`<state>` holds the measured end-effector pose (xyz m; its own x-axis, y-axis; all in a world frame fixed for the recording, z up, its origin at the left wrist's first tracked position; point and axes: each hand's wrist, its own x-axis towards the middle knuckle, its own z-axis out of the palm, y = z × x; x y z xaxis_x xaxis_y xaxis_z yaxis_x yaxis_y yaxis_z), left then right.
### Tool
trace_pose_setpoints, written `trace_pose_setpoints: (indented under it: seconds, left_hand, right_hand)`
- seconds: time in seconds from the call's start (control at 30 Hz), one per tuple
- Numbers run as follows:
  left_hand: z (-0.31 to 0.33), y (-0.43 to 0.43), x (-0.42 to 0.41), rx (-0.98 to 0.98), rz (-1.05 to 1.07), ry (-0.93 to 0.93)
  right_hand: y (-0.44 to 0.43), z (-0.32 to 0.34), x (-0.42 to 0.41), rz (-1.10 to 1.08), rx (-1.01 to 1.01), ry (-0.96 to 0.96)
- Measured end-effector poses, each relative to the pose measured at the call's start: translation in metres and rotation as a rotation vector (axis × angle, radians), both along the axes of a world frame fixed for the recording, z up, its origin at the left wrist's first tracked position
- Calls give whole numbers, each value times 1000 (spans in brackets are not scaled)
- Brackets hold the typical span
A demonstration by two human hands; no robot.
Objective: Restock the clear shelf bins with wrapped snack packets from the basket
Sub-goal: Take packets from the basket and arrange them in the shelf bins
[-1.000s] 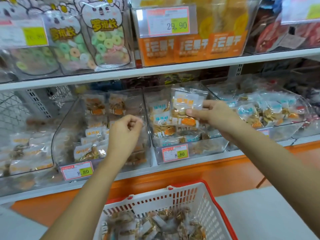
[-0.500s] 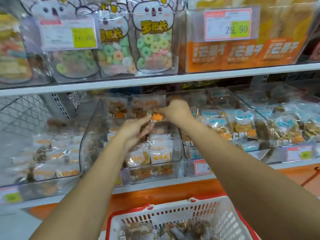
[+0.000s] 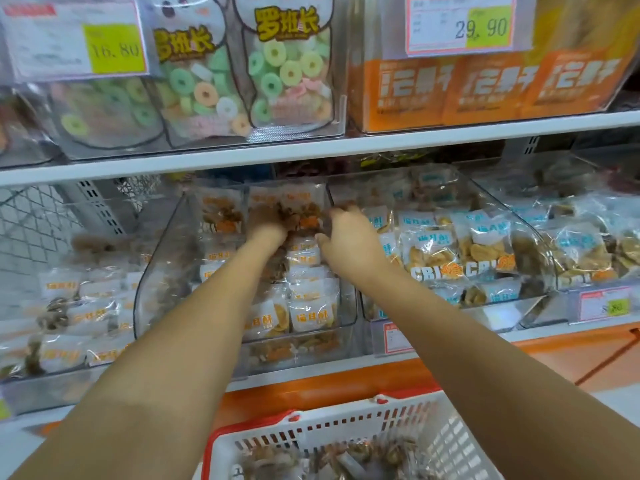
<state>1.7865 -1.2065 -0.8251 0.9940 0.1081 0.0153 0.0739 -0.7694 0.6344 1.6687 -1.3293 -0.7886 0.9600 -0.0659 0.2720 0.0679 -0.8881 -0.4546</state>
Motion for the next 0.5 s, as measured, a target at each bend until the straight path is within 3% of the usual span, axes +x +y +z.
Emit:
trace_pose_setpoints:
  seconds: [0.17,0.33,0.5]
  left_hand:
    - [9,-1,0,262,18,-110]
    - [19,-2,-36,271,-67,-170]
    - [17,15,-148,84,-259,-446]
  right_hand:
    - [-3,-1,-8,29,11,-37]
    - [-14,-8,-50,79,89,-326]
    - [-10,-49,-117,225,101,-423]
